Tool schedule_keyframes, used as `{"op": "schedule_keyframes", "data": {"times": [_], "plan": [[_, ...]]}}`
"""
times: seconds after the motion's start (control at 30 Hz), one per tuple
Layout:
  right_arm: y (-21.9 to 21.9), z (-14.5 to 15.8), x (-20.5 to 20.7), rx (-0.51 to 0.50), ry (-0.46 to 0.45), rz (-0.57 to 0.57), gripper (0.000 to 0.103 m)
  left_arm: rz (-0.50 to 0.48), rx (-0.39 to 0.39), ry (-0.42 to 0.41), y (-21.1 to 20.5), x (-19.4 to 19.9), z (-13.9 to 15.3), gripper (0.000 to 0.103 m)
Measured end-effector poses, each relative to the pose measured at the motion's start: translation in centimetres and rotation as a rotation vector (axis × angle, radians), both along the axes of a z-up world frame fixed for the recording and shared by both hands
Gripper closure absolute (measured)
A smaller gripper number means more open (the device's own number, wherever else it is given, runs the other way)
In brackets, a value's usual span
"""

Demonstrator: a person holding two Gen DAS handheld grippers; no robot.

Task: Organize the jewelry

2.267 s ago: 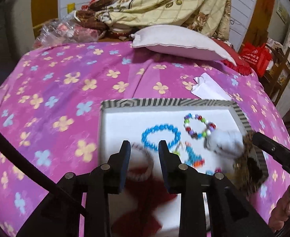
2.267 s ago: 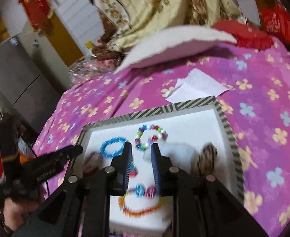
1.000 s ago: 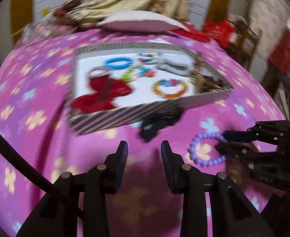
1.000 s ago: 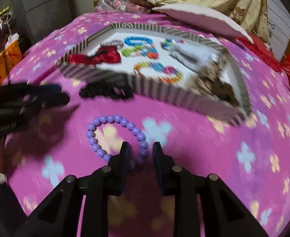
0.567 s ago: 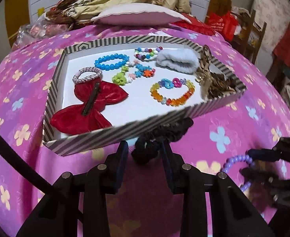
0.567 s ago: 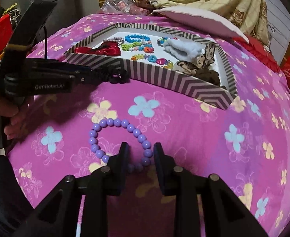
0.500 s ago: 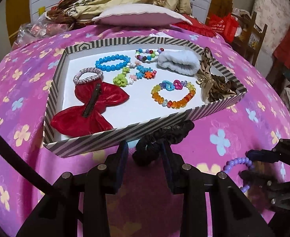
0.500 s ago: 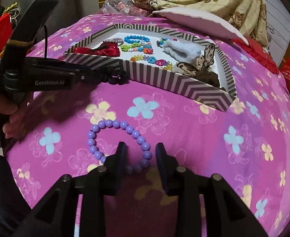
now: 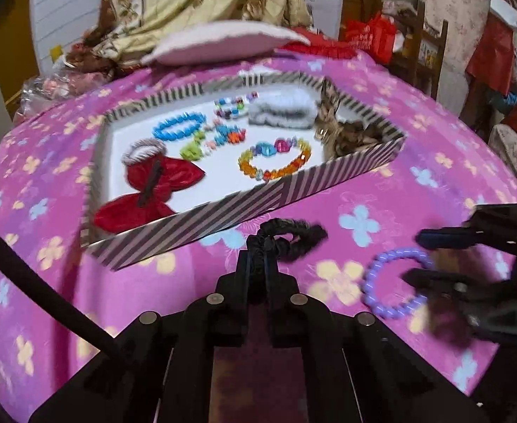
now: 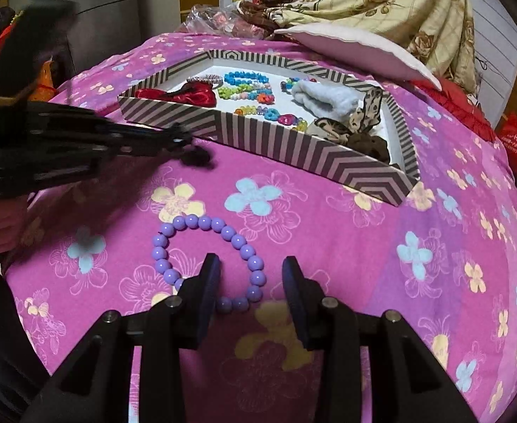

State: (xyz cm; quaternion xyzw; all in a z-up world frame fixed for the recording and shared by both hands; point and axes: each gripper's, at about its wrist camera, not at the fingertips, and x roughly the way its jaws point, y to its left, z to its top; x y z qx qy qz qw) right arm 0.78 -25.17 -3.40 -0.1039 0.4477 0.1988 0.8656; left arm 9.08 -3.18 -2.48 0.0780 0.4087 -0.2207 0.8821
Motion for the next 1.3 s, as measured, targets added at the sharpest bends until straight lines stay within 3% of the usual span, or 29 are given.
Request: {"op": "schedule_keyframes", "data": {"times": [0.1,0.2,0.27,0.3,0.37,0.5,0.6,0.73,1.0,1.3], "plan": [[-0.1,0.1,-0.3,0.014,0.015,0.022,0.064,0.043,-0.043,-0.003,1.5,-1.4,2.0,0.101],[0.1,0.1,-0.8,0.007,0.020,0.067,0.064,0.102,-0.112,0.064,2.9,-1.9,2.8,0.101],[0.0,0.1,-0.8,0.010,0.022,0.072,0.066,0.116,-0.085,0.067,2.9,-2.0,2.6,0.101],[0.0,0.1,-1.0,0.006,0.018,0.079,0.069,0.117,-0.068,0.064,2.9,-2.0,2.4,0.101],[0.2,0.1,-1.3,0.002,0.021,0.095,0.093,0.127,-0.067,0.064,3.6,-1.7,2.0,0.101],[0.3,0.2,-1.6,-0.003,0.026,0.094,0.094,0.087,-0.054,0.037,4.7,-1.9,0.3,0.100],[0.1,0.3,-1.6,0.014,0.020,0.075,0.094,0.108,-0.102,0.043,5.9,-1.4,-0.7,0.100],[-1.0,1.5,-1.2,0.103,-0.005,0.036,0.094,0.182,-0.152,0.023,7.4,-0.5,-0.9,0.100],[-3.4,3.2,-0.5,0.244,-0.059,-0.112,0.094,0.182,-0.150,0.056,7.3,0.0,-2.5,0.100],[-3.6,5.8,-0.8,0.333,-0.161,-0.135,0.094,0.189,-0.173,0.065,7.7,0.0,-2.8,0.100]]}}
